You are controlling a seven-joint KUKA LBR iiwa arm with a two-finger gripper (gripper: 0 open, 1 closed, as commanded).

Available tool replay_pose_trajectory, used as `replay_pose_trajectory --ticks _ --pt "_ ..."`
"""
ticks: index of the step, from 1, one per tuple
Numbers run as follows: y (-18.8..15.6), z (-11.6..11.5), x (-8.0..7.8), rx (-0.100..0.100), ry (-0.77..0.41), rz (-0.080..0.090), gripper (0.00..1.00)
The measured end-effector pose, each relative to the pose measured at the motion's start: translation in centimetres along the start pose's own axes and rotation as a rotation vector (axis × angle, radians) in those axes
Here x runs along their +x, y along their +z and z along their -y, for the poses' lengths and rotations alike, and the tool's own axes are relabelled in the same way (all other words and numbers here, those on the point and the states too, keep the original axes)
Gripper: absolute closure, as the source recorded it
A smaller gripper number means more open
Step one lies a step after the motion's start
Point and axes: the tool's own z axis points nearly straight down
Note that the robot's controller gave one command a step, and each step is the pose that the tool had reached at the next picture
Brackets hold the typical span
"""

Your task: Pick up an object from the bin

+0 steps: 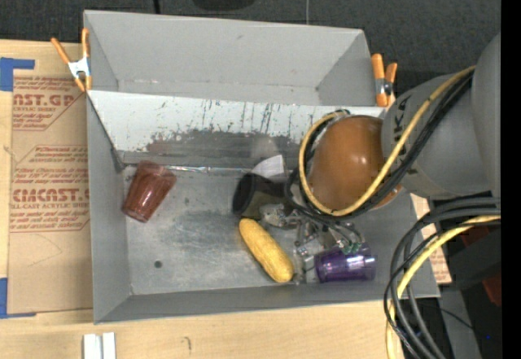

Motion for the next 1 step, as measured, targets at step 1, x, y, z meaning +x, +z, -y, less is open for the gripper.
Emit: replay_pose_trajectory --ticks 1 --pt "0.06 -0.53 -1.87 0.0 0.298 0.0 1.0"
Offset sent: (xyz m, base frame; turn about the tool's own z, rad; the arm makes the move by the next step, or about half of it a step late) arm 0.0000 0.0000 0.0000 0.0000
